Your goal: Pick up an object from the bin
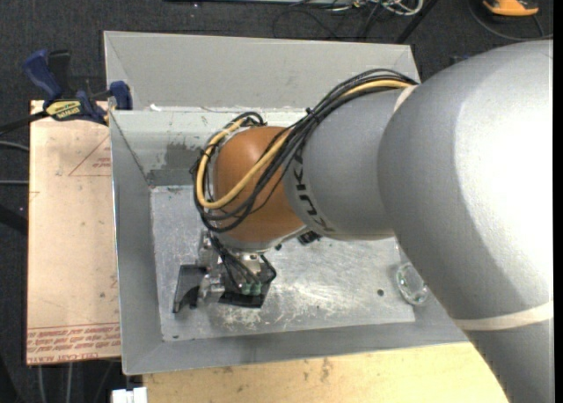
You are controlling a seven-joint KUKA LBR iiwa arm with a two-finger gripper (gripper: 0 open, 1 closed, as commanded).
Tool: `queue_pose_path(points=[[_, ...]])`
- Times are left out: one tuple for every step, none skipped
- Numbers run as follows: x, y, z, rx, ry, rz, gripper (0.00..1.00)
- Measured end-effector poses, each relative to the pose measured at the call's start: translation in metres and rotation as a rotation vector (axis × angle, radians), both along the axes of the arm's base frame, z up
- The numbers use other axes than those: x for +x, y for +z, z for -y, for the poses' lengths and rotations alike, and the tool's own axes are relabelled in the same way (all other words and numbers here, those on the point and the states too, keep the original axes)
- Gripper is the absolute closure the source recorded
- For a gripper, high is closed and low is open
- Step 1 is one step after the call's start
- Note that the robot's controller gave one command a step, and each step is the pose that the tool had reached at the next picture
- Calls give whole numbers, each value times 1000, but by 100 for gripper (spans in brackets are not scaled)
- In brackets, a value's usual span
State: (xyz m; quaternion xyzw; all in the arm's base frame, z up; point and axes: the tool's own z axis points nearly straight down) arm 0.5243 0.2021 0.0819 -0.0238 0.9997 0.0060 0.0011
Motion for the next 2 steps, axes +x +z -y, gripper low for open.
queue_pose_path(points=[[0, 0, 0, 0, 0, 0, 100], [-12, 132, 8, -12, 52, -4, 100]])
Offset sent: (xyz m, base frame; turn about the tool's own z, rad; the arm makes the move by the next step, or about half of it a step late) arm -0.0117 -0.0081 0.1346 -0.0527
